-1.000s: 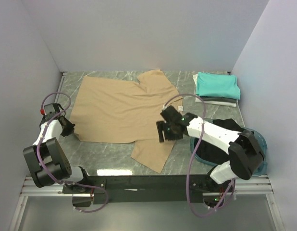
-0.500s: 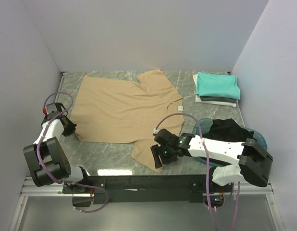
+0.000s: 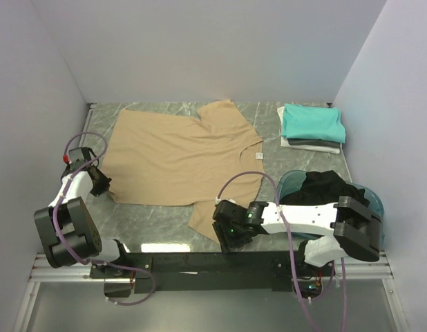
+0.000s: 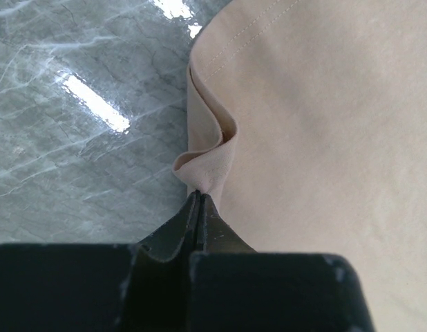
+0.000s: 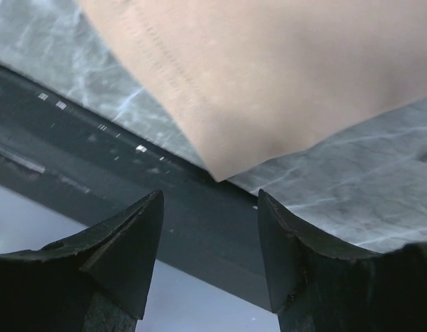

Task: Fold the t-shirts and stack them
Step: Flatten the tshirt out, then fold the tshirt

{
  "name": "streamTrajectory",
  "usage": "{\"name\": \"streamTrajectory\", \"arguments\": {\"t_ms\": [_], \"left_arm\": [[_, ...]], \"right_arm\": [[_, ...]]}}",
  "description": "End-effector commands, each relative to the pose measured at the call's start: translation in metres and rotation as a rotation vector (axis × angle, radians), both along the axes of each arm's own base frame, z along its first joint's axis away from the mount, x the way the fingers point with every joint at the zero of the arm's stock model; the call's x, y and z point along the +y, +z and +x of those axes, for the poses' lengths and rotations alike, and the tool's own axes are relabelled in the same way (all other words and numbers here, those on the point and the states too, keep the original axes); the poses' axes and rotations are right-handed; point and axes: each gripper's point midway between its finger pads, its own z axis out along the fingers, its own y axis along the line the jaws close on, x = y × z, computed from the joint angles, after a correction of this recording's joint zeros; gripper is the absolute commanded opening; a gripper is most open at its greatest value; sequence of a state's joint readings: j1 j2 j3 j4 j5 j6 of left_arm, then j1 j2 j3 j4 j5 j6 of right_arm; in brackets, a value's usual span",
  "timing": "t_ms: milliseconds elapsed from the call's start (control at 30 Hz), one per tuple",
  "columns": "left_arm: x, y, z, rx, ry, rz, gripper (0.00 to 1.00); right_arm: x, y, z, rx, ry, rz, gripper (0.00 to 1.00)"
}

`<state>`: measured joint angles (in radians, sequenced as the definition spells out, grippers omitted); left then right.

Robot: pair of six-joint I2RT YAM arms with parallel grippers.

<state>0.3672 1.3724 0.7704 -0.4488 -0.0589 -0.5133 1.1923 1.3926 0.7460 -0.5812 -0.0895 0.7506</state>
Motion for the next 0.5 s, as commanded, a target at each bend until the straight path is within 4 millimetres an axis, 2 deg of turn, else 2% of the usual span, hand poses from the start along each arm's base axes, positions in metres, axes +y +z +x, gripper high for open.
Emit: {"name": "streamTrajectory", "arguments": {"t_ms": [0, 333, 433, 467], "left_arm": [[0.002, 0.004, 0.001, -0.012, -0.001, 0.021, 0.01], [-0.001, 0.006, 0.002, -0.019, -0.008, 0.018, 0.01], [-0.001, 0.007, 0.003, -0.020, -0.006, 0.026, 0.01], [-0.001, 0.007, 0.002, -0.019, -0.004, 0.029, 0.01]], "right_arm": [[-0.008, -0.006, 0.007, -0.047, -0.059, -0.053, 0.63], [-0.004, -0.027, 0.006, -0.041, -0.087, -0.053, 0.59], [-0.004, -0.031, 0.004, -0.038, -0.092, -0.050, 0.51], [-0.005, -0.033, 0.003, -0.037, -0.094, -0.053, 0.44]]}}
